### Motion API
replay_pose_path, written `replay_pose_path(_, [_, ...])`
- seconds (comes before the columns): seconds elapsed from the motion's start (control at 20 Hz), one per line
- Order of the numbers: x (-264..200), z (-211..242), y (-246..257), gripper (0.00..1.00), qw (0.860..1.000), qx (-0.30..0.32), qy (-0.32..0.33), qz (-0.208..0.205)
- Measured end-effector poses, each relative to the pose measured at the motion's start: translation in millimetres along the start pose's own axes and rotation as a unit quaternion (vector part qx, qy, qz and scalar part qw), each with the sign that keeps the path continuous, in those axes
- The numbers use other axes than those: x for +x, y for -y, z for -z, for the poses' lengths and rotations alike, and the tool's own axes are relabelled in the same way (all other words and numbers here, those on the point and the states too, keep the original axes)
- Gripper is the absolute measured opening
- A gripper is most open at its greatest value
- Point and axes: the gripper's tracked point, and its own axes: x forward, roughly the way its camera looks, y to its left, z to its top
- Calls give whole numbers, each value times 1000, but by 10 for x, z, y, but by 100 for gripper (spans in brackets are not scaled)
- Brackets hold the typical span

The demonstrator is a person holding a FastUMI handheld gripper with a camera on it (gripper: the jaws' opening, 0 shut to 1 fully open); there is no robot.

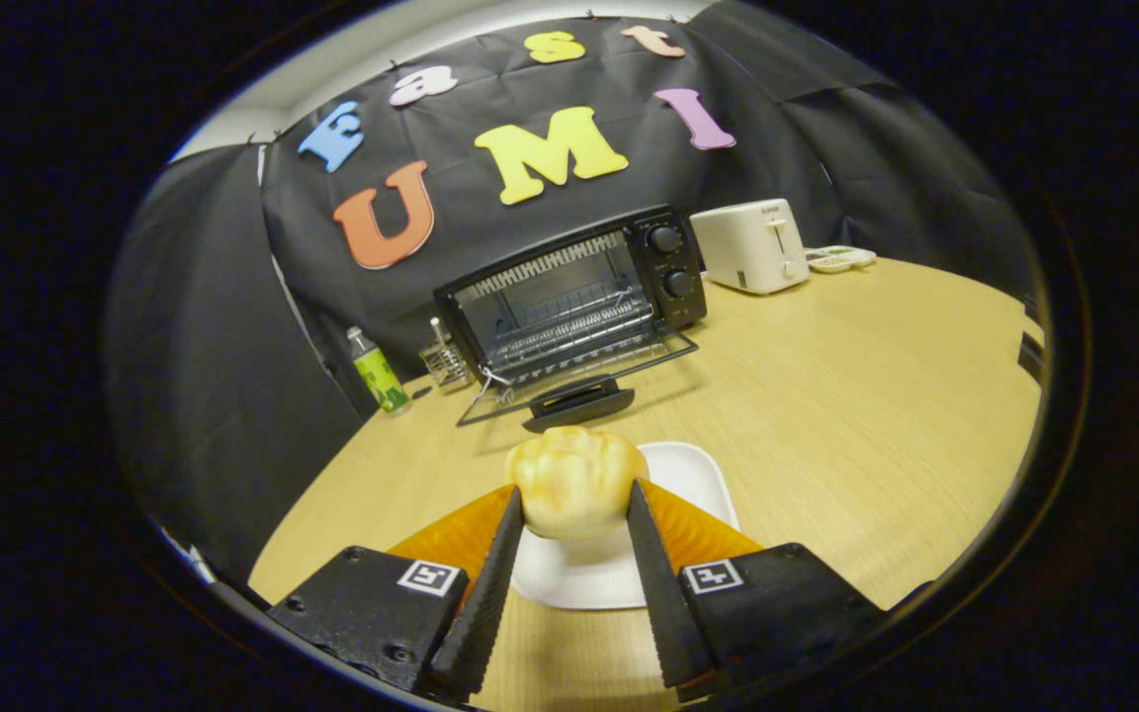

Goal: Open the toaster oven, put the food inside, and close the toaster oven door.

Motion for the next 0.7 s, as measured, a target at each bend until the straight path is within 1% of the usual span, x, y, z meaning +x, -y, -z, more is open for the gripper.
replay_pose_path(0.1, [-19,-188,-171,68,998,44,22,-26])
replay_pose_path(0.25, [-31,-498,-416,67,990,112,55,-60])
replay_pose_path(0.45, [44,-872,-684,67,972,197,85,-98])
replay_pose_path(0.55, [127,-1001,-735,67,966,220,96,-100])
replay_pose_path(0.7, [333,-1142,-836,67,963,230,97,-102])
